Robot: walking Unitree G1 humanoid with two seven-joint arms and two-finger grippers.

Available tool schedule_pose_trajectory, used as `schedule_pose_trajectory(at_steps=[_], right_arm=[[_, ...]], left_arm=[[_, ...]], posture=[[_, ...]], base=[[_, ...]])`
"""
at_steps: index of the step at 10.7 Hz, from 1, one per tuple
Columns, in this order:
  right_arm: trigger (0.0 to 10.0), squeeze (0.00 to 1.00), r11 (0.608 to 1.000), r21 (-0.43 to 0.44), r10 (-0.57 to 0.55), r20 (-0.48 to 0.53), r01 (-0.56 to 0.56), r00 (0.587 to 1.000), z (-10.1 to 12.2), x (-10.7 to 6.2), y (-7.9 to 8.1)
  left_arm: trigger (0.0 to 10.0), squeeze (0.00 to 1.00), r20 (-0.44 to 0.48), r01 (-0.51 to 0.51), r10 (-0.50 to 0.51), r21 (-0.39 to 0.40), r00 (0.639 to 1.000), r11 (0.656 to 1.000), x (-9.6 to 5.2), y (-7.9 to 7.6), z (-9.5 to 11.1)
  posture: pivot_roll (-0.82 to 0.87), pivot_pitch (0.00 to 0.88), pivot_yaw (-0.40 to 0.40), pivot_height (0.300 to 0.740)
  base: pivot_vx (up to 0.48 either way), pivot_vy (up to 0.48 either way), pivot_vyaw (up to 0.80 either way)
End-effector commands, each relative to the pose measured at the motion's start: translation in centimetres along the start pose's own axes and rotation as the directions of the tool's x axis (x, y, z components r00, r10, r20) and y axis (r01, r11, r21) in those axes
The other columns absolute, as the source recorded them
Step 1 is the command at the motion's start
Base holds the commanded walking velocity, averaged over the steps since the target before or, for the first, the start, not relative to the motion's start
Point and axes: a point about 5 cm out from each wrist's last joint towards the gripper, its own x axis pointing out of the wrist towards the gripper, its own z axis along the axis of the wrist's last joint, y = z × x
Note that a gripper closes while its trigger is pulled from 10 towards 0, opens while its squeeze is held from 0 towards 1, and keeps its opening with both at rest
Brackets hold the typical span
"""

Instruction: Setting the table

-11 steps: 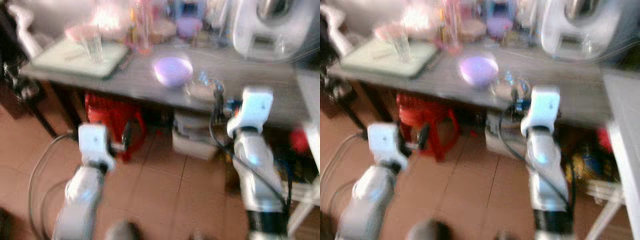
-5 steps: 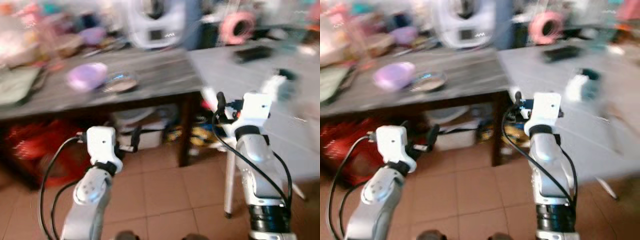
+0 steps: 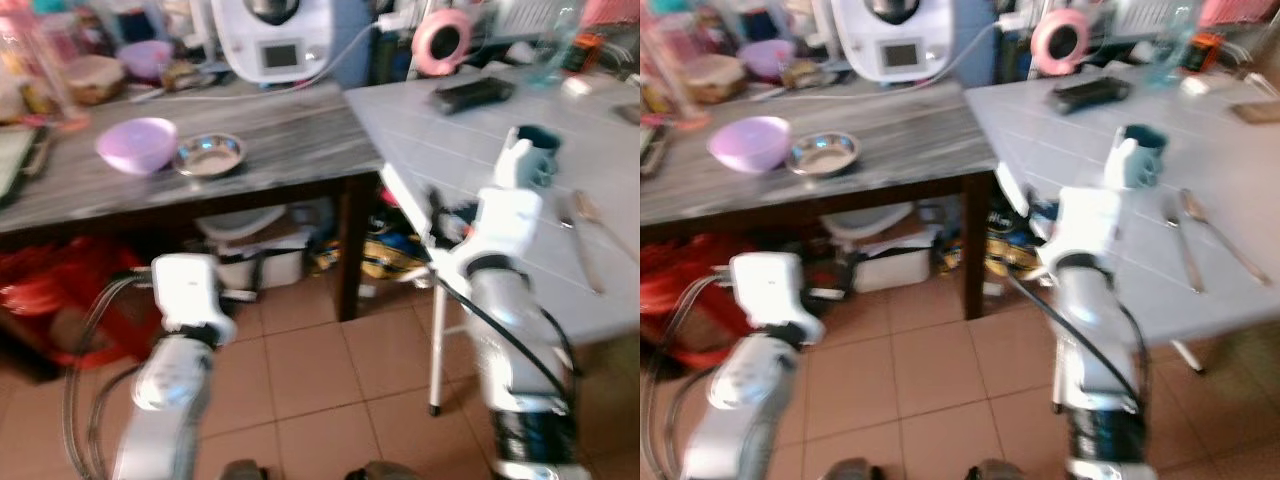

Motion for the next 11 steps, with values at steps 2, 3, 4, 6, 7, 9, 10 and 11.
schedule_pose_trajectory(at_steps=[2, 3, 4, 6, 7, 9, 10, 11], right_arm=[[10.0, 0.0, 0.998, 0.036, 0.049, 0.003, -0.049, 0.999, 0.1, -0.8, 1.1], [10.0, 0.0, 0.998, 0.036, 0.055, -0.003, -0.054, 0.999, -0.1, -1.0, 1.2], [10.0, 0.0, 0.998, 0.036, 0.059, -0.005, -0.058, 0.998, -0.1, -1.2, 1.0], [10.0, 0.0, 0.998, 0.023, 0.056, -0.015, -0.056, 0.998, -0.2, -1.2, 0.8], [10.0, 0.0, 0.998, 0.034, 0.051, -0.014, -0.051, 0.999, -0.3, -1.2, 0.8], [10.0, 0.0, 0.999, 0.041, 0.026, -0.026, -0.025, 0.999, -0.4, -1.3, 0.3], [10.0, 0.0, 0.999, 0.053, 0.004, -0.05, -0.001, 0.999, -0.7, -1.2, 0.0], [10.0, 0.0, 0.998, 0.056, -0.005, -0.06, 0.008, 0.998, -0.9, -1.4, 0.0]], left_arm=[[10.0, 0.0, 0.015, -0.02, 0.02, 0.019, 1.0, 1.0, -0.3, 0.6, 0.5], [10.0, 0.0, 0.016, -0.021, 0.02, 0.02, 1.0, 1.0, -0.3, 0.6, 0.5], [10.0, 0.0, 0.014, -0.033, 0.033, 0.022, 0.999, 0.999, -0.3, 0.7, 0.5], [10.0, 0.0, 0.004, -0.018, 0.018, 0.018, 1.0, 1.0, -0.6, 0.4, 0.4], [10.0, 0.0, 0.002, -0.013, 0.012, 0.019, 1.0, 1.0, -0.6, 0.5, 0.4], [10.0, 0.0, -0.002, 0.01, -0.01, 0.022, 1.0, 1.0, -0.7, 0.4, 0.4], [10.0, 0.0, -0.011, 0.019, -0.019, 0.02, 1.0, 1.0, -1.0, 0.3, 0.3], [10.0, 0.0, -0.017, 0.034, -0.033, 0.026, 0.999, 0.999, -1.1, 0.1, 0.3]], posture=[[0.06, 0.068, 0.022, 0.74], [0.06, 0.069, 0.021, 0.74], [0.06, 0.078, 0.019, 0.74], [0.06, 0.084, 0.018, 0.74], [0.07, 0.083, 0.018, 0.74], [0.07, 0.093, 0.019, 0.74], [0.07, 0.095, 0.023, 0.74], [0.07, 0.103, 0.033, 0.74]], base=[[0.0, -0.48, 0.79], [0.0, -0.48, 0.0], [0.0, -0.48, 0.0], [0.0, -0.48, 0.7], [0.0, -0.48, 0.0], [0.0, -0.48, 0.0], [0.0, -0.48, 0.0], [0.0, -0.48, 0.0]])
